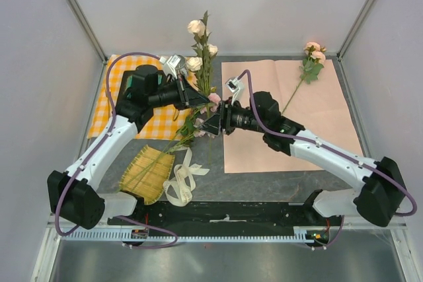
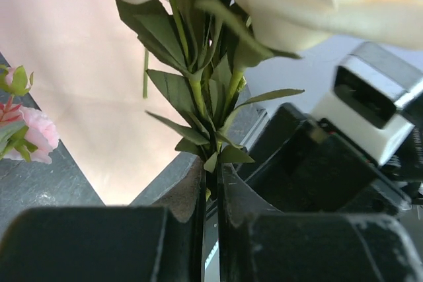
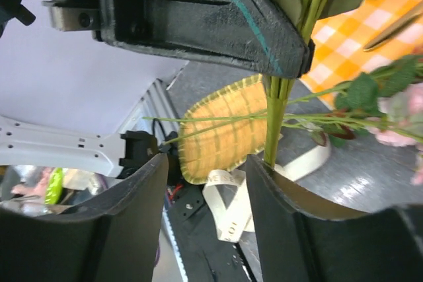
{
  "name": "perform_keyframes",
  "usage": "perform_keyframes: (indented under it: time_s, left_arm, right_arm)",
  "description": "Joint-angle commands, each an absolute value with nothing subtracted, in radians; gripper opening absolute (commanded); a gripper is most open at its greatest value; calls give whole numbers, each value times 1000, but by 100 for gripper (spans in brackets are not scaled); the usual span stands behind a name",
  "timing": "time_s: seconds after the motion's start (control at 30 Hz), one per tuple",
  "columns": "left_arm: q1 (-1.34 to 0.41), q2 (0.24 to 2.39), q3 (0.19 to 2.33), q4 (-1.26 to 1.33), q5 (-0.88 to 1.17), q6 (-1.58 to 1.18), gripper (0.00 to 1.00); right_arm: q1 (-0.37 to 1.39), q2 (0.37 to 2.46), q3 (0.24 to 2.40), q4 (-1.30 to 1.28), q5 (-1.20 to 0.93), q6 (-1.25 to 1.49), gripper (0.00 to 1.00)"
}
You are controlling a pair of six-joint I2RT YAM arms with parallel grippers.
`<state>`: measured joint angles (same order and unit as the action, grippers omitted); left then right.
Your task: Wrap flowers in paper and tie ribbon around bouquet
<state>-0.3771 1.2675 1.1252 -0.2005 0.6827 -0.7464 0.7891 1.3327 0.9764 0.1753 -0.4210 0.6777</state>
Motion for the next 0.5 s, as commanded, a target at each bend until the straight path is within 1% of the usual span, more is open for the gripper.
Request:
perform_keyframes:
  time_s: [0.0, 0.07, 0.2, 0.27, 0.3, 0.33, 0.37, 0.4, 0.43, 0.47]
  left_arm:
    - [-380, 1281, 1198, -255, 712, -690, 2]
    - [-380, 1295, 1216, -264, 727, -684, 2]
    - [-380, 1307, 1229, -252, 758, -693, 2]
    - [-382, 1308, 1232, -249, 764, -699, 2]
    - [-382, 1308, 1230, -244, 767, -701, 2]
    - [-382, 1307, 1229, -241, 769, -701, 2]
    - [-382, 1307, 1227, -236, 767, -706, 2]
    - [-382, 1313, 1227, -233, 773, -707, 2]
    - [-382, 1315, 1236, -235, 775, -703, 2]
    - [-380, 1322, 1250, -251, 767, -689, 2]
  right_arm:
    - [776, 1229, 1020, -72, -216, 511, 61]
    - [776, 1233, 1026, -98, -210, 493, 65]
    - [776, 1319, 1080, -110, -236, 456, 66]
    - [776, 1339, 1112, -127, -257, 463, 65]
    - [776, 1353, 1111, -100, -291, 474, 64]
    - [778, 1359, 1108, -39, -320, 513, 61]
    - [778, 1367, 1104, -16, -342, 534, 56]
    - [776, 1374, 1103, -8, -342, 546, 46]
    - [776, 1374, 1101, -8, -313, 561, 10]
    - [764, 1368, 1098, -15, -272, 569, 0]
